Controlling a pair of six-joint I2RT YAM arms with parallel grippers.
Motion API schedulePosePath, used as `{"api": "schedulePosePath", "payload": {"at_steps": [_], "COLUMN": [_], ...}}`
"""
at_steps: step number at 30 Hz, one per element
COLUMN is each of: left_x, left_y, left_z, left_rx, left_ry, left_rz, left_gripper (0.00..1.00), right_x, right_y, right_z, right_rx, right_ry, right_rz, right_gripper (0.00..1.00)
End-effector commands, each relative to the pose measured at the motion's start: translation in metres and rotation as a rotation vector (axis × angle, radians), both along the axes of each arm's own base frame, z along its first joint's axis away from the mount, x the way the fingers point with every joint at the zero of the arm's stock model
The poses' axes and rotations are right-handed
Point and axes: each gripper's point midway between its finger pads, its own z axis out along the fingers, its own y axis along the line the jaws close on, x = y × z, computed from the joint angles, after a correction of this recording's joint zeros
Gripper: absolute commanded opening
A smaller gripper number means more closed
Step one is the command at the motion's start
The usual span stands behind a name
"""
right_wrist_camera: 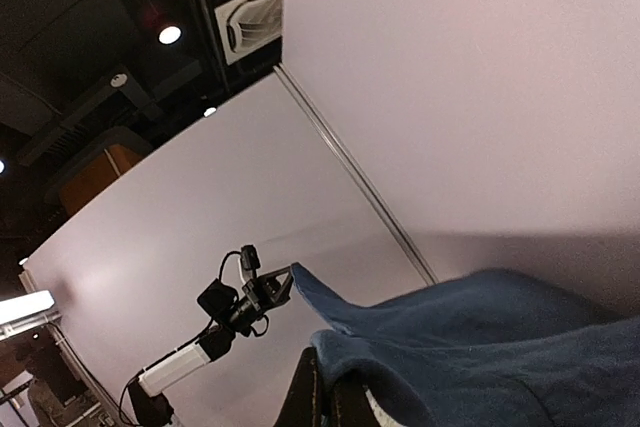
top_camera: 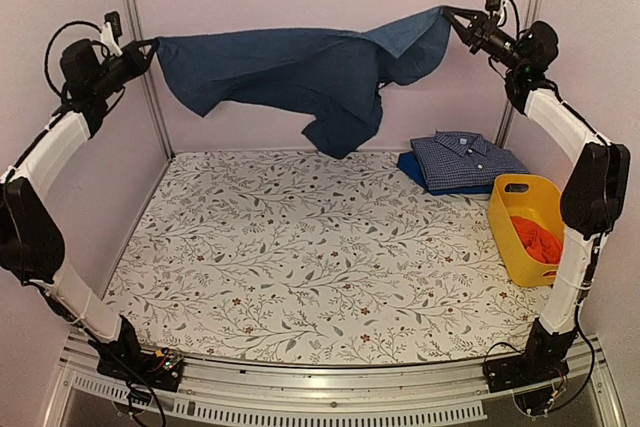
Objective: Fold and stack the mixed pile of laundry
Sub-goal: Flatten out the crumpled T-shirt at the center of the board.
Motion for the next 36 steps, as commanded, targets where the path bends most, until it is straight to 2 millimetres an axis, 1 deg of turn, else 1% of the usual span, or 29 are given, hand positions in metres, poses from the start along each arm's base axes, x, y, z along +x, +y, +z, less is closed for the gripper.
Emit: {"api": "schedulePosePath", "payload": {"at_steps": [1,2,3,4,6,7,8,10,12,14,16,18,23,24,27,29,31,34,36], "left_x": [0.012,0.006,0.0,-0.007,-0.02,-0.026,-0.031,-0.039,-0.046,-0.054,-0.065,-0.078,-0.119,-0.128,-0.156,-0.176,-0.198,-0.224,-0.243], "left_y": [-0.009,-0.013,-0.017,-0.02,-0.021,-0.021,-0.023,-0.023,-0.024,-0.026,-0.03,-0.031,-0.038,-0.039,-0.041,-0.047,-0.047,-0.044,-0.04], "left_z": [-0.143,-0.173,-0.199,-0.224,-0.268,-0.289,-0.307,-0.34,-0.365,-0.385,-0.397,-0.403,-0.401,-0.399,-0.399,-0.402,-0.405,-0.41,-0.416], "left_rx": [-0.042,-0.055,-0.059,-0.061,-0.073,-0.086,-0.094,-0.1,-0.108,-0.108,-0.107,-0.117,-0.126,-0.124,-0.125,-0.117,-0.109,-0.106,-0.102], "left_ry": [0.286,0.344,0.401,0.461,0.564,0.616,0.665,0.771,0.853,0.944,1.025,1.095,1.24,1.264,1.334,1.381,1.433,1.486,1.529], "left_rz": [-0.078,-0.088,-0.087,-0.075,-0.059,-0.055,-0.054,-0.044,-0.049,-0.054,-0.068,-0.056,-0.012,-0.003,0.035,0.045,0.085,0.131,0.17], "left_gripper": [0.0,0.0,0.0,0.0,0.0,0.0,0.0,0.0,0.0,0.0,0.0,0.0,0.0,0.0,0.0,0.0,0.0,0.0,0.0], "right_x": [0.01,-0.001,-0.015,-0.023,-0.043,-0.053,-0.061,-0.071,-0.075,-0.078,-0.085,-0.099,-0.148,-0.16,-0.192,-0.215,-0.24,-0.278,-0.298], "right_y": [0.042,0.043,0.042,0.041,0.041,0.042,0.043,0.045,0.045,0.044,0.041,0.037,0.029,0.027,0.03,0.034,0.038,0.039,0.036], "right_z": [-0.167,-0.186,-0.201,-0.225,-0.269,-0.286,-0.308,-0.343,-0.37,-0.389,-0.404,-0.414,-0.413,-0.408,-0.408,-0.419,-0.431,-0.453,-0.46], "right_rx": [-0.166,-0.18,-0.2,-0.217,-0.26,-0.278,-0.307,-0.356,-0.401,-0.443,-0.502,-0.541,-0.568,-0.571,-0.595,-0.628,-0.663,-0.707,-0.727], "right_ry": [0.311,0.356,0.388,0.448,0.544,0.588,0.635,0.715,0.773,0.833,0.87,0.922,1.032,1.043,1.081,1.12,1.154,1.237,1.284], "right_rz": [0.116,0.102,0.09,0.087,0.086,0.095,0.104,0.128,0.143,0.149,0.147,0.15,0.161,0.162,0.189,0.213,0.236,0.261,0.262], "right_gripper": [0.0,0.0,0.0,0.0,0.0,0.0,0.0,0.0,0.0,0.0,0.0,0.0,0.0,0.0,0.0,0.0,0.0,0.0,0.0]}}
